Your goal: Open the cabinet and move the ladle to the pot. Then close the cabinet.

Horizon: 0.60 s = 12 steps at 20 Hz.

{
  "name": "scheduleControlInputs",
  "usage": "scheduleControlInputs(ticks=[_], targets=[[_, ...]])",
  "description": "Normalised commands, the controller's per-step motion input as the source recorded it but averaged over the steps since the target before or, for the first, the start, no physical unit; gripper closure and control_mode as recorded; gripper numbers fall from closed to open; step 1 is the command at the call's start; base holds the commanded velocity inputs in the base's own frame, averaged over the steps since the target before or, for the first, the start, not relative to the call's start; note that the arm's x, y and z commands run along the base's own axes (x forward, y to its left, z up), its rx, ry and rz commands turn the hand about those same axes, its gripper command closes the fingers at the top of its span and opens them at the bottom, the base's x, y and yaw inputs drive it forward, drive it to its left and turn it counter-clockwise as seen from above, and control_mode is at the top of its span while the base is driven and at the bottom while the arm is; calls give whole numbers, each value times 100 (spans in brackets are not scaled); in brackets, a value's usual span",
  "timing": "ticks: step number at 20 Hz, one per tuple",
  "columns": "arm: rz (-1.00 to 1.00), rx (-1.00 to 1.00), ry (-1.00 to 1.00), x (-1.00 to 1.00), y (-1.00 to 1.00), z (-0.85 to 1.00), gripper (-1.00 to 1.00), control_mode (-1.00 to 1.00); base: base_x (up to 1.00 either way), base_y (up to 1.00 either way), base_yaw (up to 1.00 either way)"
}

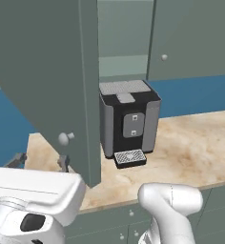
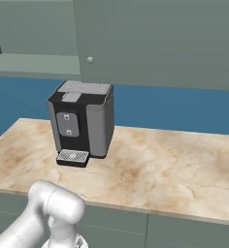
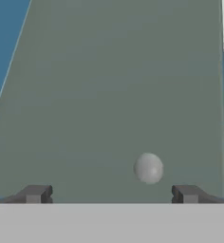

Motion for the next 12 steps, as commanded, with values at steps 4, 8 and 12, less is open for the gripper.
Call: scheduleControlInputs(ticks=[4, 8, 12], targets=[[-5, -4, -16, 84, -15, 1, -100, -100, 0, 0, 0], [-11, -1, -10, 57, -84, 21, -100, -100, 0, 0, 0], [-10, 0, -3, 71, -100, 30, -100, -100, 0, 0, 0]])
